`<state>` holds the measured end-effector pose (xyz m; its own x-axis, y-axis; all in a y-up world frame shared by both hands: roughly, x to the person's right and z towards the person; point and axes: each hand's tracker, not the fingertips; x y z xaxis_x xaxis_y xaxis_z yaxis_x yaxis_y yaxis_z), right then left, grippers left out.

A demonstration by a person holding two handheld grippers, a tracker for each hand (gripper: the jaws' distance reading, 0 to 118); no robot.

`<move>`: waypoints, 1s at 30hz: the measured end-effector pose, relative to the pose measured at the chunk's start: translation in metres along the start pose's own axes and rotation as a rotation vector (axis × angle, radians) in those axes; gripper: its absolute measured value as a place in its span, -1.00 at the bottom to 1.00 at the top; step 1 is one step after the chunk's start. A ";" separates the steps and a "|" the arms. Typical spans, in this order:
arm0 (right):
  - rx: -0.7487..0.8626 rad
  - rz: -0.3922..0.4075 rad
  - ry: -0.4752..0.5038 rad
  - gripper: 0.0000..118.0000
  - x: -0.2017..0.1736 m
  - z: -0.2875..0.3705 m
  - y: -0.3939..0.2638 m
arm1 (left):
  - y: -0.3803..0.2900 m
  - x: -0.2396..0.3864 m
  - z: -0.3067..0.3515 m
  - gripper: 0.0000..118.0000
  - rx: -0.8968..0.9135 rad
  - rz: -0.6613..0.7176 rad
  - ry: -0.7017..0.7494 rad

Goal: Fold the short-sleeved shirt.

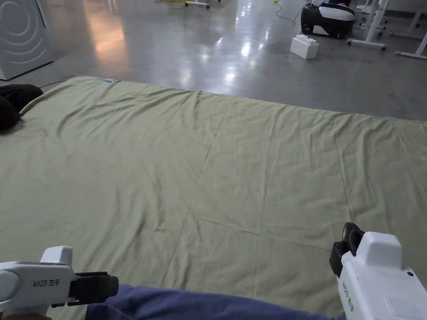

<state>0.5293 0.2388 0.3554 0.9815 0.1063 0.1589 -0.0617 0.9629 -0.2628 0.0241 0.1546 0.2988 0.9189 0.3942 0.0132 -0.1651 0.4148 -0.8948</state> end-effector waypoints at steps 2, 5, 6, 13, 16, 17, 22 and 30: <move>-0.012 -0.001 0.004 -0.99 0.000 -0.001 -0.002 | 0.000 -0.012 -0.006 0.41 -0.062 0.063 -0.040; -0.030 -0.002 0.006 -0.99 0.000 -0.001 -0.005 | -0.005 -0.034 -0.017 0.41 -0.131 0.148 -0.126; -0.032 -0.002 0.006 -0.99 0.000 -0.002 -0.006 | -0.008 -0.041 -0.021 0.41 -0.148 0.180 -0.162; -0.042 0.003 0.010 -0.99 0.000 0.000 -0.009 | -0.018 -0.075 -0.027 0.37 -0.129 0.362 -0.463; -0.051 0.002 0.009 -0.99 -0.001 0.000 -0.009 | -0.028 -0.081 -0.039 0.11 -0.128 0.412 -0.523; -0.054 -0.002 0.010 -0.99 -0.001 0.001 -0.010 | -0.031 -0.084 -0.043 -0.04 -0.129 0.403 -0.511; -0.062 0.008 0.010 -0.99 -0.004 0.004 -0.010 | -0.027 -0.107 -0.063 -0.44 -0.100 0.356 -0.507; -0.074 0.005 0.022 -0.99 -0.011 0.005 -0.012 | -0.040 -0.105 -0.075 -0.78 -0.102 0.210 -0.421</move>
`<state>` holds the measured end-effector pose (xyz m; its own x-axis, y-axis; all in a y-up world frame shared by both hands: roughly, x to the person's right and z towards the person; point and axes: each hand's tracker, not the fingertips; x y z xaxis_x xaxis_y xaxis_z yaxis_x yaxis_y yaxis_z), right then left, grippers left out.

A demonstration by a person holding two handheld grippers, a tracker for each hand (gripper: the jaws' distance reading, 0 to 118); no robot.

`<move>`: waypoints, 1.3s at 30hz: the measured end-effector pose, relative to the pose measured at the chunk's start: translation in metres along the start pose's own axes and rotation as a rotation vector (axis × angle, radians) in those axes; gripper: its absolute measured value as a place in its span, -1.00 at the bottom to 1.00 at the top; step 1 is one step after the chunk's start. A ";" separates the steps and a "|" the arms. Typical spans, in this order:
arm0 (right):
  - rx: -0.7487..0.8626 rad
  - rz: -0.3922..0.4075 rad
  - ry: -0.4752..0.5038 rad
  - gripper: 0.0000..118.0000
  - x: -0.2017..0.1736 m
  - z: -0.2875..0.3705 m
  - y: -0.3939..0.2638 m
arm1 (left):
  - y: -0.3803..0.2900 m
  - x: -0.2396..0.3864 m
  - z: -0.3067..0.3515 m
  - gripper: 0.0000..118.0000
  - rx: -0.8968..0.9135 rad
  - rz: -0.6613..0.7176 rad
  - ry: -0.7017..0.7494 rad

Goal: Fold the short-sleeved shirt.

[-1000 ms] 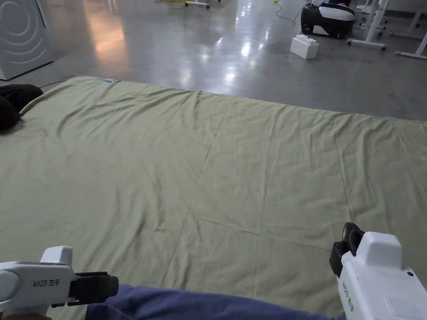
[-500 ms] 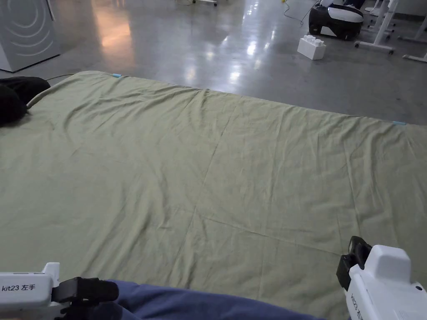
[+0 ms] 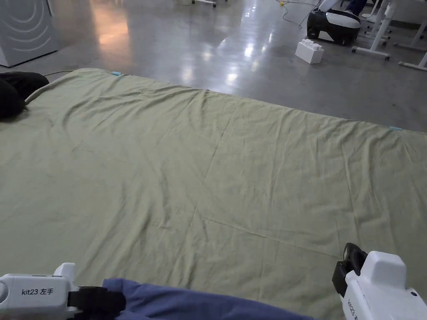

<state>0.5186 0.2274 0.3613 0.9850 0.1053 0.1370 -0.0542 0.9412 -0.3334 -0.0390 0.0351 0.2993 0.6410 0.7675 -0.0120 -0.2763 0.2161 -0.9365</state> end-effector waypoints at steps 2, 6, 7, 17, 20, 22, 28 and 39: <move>-0.002 0.001 0.004 -0.99 -0.001 -0.001 -0.001 | 0.012 0.020 0.004 -0.80 -0.004 -0.028 0.031; -0.003 0.003 0.011 -0.99 -0.003 -0.001 -0.001 | 0.006 0.074 0.024 -0.81 0.019 -0.066 0.034; -0.003 0.003 0.012 -0.99 -0.003 -0.001 -0.001 | 0.005 0.082 0.030 -0.81 0.027 -0.073 0.035; 0.003 -0.023 0.023 -0.99 0.001 -0.002 0.000 | 0.030 0.084 0.055 -0.81 0.120 -0.113 0.123; 0.013 -0.024 0.022 -0.99 0.003 -0.001 0.001 | 0.046 0.109 0.115 -0.81 0.147 -0.150 0.220; 0.019 -0.026 0.021 -0.99 0.003 0.001 0.001 | 0.046 0.118 0.123 -0.81 0.146 -0.155 0.269; 0.020 -0.043 0.017 -0.99 0.008 0.000 0.000 | 0.017 0.188 0.100 -0.81 0.118 -0.222 0.360; 0.014 -0.065 0.004 -0.99 0.018 0.003 -0.005 | -0.001 0.260 0.048 -0.81 0.035 -0.255 0.188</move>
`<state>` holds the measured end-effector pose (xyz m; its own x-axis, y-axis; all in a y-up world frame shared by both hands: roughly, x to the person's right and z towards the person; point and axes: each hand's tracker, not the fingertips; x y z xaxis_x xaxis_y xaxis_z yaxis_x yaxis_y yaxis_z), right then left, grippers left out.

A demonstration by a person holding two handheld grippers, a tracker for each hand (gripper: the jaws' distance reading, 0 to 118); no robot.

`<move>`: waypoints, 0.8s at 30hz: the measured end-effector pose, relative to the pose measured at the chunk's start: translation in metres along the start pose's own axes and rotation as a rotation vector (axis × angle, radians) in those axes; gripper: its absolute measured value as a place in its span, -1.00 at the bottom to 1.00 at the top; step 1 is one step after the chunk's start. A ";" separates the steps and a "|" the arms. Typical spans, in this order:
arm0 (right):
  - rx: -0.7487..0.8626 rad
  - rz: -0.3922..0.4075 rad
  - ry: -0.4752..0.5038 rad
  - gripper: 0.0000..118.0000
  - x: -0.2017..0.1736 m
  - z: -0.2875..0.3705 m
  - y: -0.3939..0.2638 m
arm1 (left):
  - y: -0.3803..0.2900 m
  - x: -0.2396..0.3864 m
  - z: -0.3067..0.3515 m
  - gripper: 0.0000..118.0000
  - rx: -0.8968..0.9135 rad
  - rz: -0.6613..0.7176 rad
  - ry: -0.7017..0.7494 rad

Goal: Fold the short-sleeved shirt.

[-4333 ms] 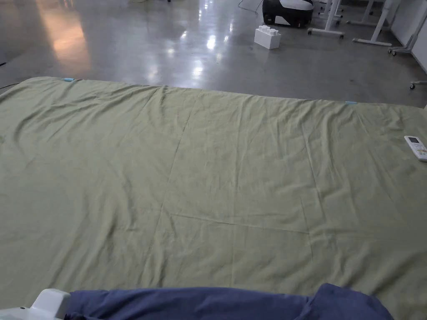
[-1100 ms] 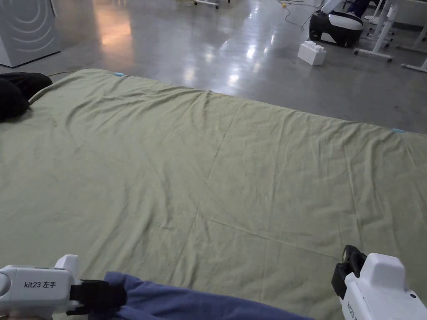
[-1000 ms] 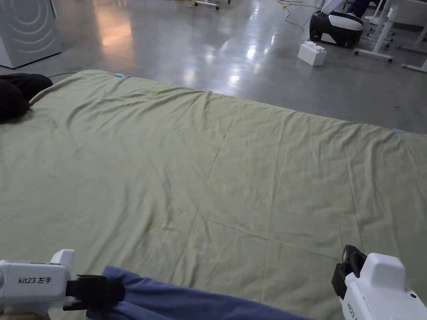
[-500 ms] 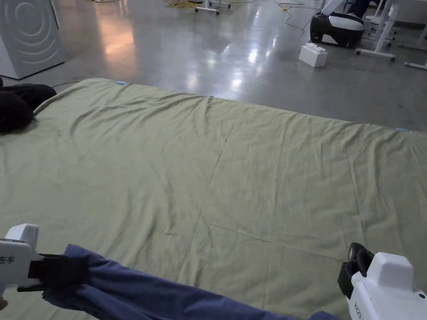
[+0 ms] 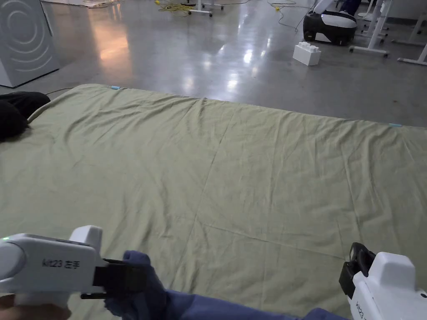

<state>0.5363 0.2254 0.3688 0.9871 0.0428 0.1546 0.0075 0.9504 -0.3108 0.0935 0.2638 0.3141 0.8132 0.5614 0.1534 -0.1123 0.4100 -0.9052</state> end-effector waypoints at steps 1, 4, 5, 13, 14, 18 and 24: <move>-0.001 -0.002 -0.002 -0.99 0.001 0.000 -0.001 | -0.001 0.007 -0.007 -0.81 -0.006 -0.001 -0.015; -0.007 -0.011 -0.009 -0.99 0.005 0.001 -0.003 | -0.007 0.028 -0.037 -0.81 -0.022 -0.007 -0.023; -0.009 -0.015 -0.013 -0.99 0.006 0.001 -0.004 | -0.009 0.036 -0.051 -0.81 -0.039 -0.014 -0.017; -0.019 -0.027 -0.035 -0.99 0.018 0.006 -0.007 | -0.027 0.058 -0.161 -0.81 -0.183 -0.037 0.096; -0.020 -0.028 -0.040 -0.99 0.020 0.007 -0.008 | -0.030 0.059 -0.171 -0.81 -0.188 -0.044 0.121; -0.024 -0.032 -0.053 -0.99 0.026 0.010 -0.009 | -0.047 0.061 -0.195 -0.80 -0.224 -0.027 0.166; -0.038 -0.038 -0.070 -0.99 0.032 0.008 -0.014 | -0.050 0.058 -0.202 -0.74 -0.234 -0.011 0.173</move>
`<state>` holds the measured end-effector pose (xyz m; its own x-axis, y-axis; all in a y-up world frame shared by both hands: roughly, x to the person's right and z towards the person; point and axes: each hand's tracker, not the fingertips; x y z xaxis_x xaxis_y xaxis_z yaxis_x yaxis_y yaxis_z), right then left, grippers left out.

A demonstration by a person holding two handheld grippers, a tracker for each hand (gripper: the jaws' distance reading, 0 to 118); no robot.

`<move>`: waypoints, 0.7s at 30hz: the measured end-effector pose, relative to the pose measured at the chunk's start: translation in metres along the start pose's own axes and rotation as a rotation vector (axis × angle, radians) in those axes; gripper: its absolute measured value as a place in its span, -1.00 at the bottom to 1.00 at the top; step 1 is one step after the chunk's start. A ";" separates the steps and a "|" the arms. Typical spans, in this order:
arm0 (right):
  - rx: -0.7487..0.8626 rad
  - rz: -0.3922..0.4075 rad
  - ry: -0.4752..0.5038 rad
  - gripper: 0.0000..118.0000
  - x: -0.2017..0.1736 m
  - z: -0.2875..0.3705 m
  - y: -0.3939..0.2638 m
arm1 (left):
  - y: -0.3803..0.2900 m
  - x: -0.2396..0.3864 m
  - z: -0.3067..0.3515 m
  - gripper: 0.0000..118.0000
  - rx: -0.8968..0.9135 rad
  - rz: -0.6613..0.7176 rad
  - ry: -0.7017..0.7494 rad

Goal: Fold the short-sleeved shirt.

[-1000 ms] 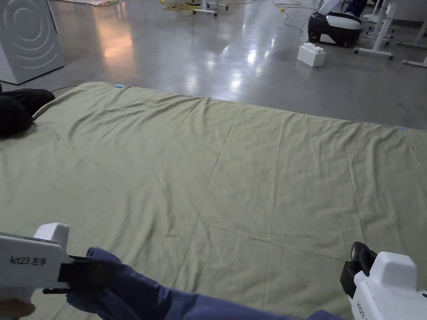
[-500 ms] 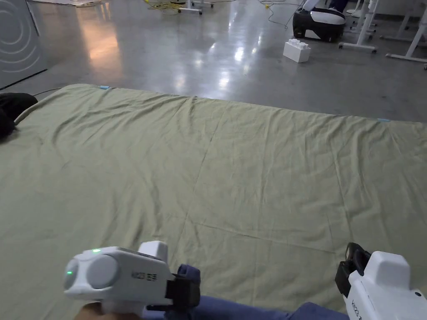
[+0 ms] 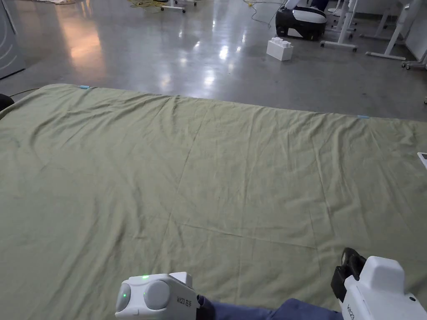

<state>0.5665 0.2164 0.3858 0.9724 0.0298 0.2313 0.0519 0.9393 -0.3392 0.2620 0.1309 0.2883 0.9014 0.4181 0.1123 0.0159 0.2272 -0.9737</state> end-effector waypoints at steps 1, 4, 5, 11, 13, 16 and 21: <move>-0.002 -0.002 -0.001 -0.99 0.000 0.000 0.000 | 0.001 -0.002 0.000 -0.64 0.002 0.010 -0.008; -0.006 -0.007 0.002 -0.99 0.000 -0.001 -0.001 | 0.001 -0.001 0.011 -0.16 0.014 0.012 -0.066; -0.006 -0.006 0.004 -0.99 0.000 0.000 -0.001 | 0.001 0.001 0.017 -0.02 0.020 -0.004 -0.078; 0.001 -0.008 0.004 -0.99 0.001 0.003 0.003 | 0.005 -0.012 0.058 0.07 0.111 0.035 -0.173; 0.001 -0.012 0.006 -0.99 0.002 0.003 0.003 | 0.004 -0.017 0.065 0.06 0.133 0.030 -0.170; 0.001 -0.014 0.004 -0.99 0.003 0.005 0.003 | 0.000 -0.020 0.058 -0.21 0.145 -0.014 -0.090; -0.009 -0.021 0.001 -0.99 0.006 0.003 0.000 | -0.009 -0.009 0.020 -0.67 0.064 -0.054 -0.079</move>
<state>0.5717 0.2174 0.3905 0.9714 0.0093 0.2373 0.0747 0.9365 -0.3426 0.2453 0.1425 0.3000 0.8631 0.4709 0.1823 0.0341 0.3059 -0.9515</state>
